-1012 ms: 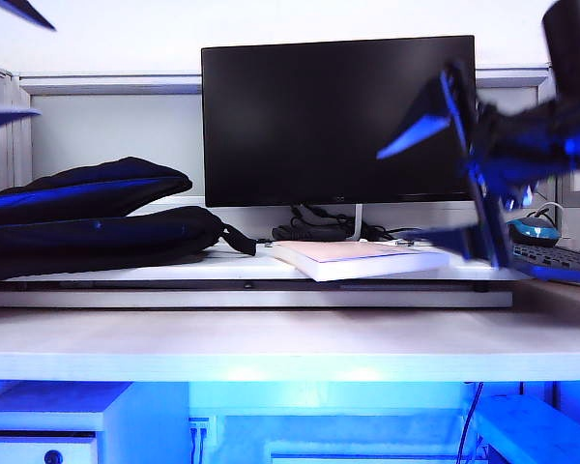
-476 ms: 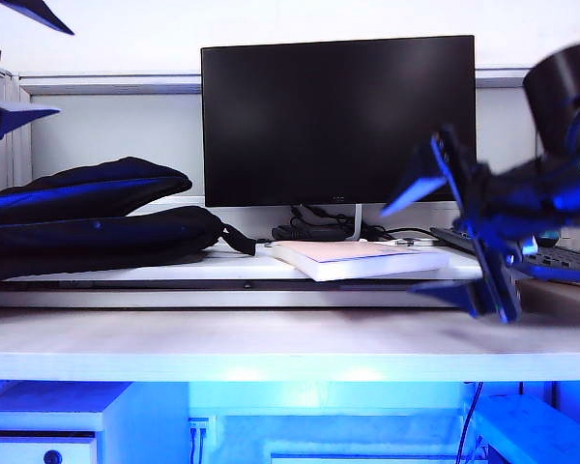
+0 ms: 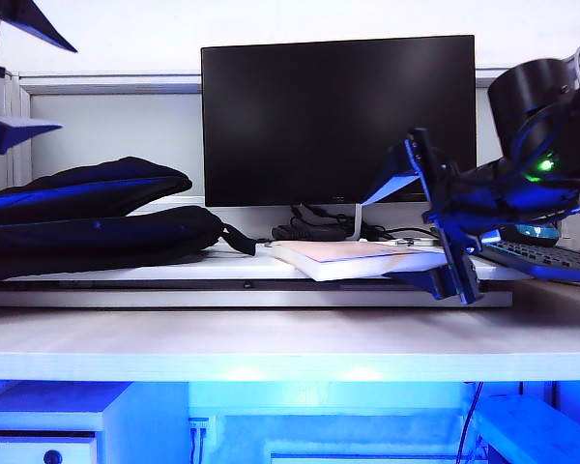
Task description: Pick up the book on the desk and put it into the open backpack.
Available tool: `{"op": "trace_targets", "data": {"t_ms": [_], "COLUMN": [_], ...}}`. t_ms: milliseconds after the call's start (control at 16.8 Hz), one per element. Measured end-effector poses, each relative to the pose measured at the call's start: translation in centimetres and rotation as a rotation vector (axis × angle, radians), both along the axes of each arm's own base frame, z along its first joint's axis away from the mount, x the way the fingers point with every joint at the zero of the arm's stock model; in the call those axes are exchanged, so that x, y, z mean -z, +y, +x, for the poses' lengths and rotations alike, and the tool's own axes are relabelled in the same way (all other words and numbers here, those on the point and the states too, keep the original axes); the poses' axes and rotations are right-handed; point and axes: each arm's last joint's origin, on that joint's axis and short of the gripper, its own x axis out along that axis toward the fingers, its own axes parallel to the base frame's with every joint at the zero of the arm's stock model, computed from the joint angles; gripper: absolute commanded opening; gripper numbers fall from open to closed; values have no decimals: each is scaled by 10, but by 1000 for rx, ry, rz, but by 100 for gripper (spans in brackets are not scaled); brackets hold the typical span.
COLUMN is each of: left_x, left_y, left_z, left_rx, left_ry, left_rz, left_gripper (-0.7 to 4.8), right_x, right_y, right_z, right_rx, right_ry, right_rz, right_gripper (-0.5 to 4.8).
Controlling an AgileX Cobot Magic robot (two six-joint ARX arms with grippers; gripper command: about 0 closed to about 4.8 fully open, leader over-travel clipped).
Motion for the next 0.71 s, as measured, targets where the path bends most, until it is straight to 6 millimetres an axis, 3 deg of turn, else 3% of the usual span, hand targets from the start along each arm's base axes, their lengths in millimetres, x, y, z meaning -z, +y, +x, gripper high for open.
{"op": "trace_targets", "data": {"t_ms": [357,417,476,536,596,655,715], "left_x": [12,14,15,15,14,14,13], "left_y": [0,1,1,1,1,1,1], "left_z": [8,9,9,9,10,10,11], "left_rx": [0,0,0,-2,-10,-14,-19], "left_ry": [28,36,39,39,34,28,21], "left_rz": [-2,-2,-2,-2,-3,-3,-2], "left_gripper": [479,479,479,479,479,479,479], "right_x": [6,7,8,9,10,11,12], "right_y": [7,8,8,9,9,8,8], "right_z": [23,27,29,30,30,29,29], "right_rx": [-1,-1,-1,-1,-1,-1,-3], "right_ry": [15,18,25,32,43,53,53], "right_rz": [-4,-4,-6,-8,-11,-15,-19], "right_gripper": [479,442,384,205,81,15,-6]}}
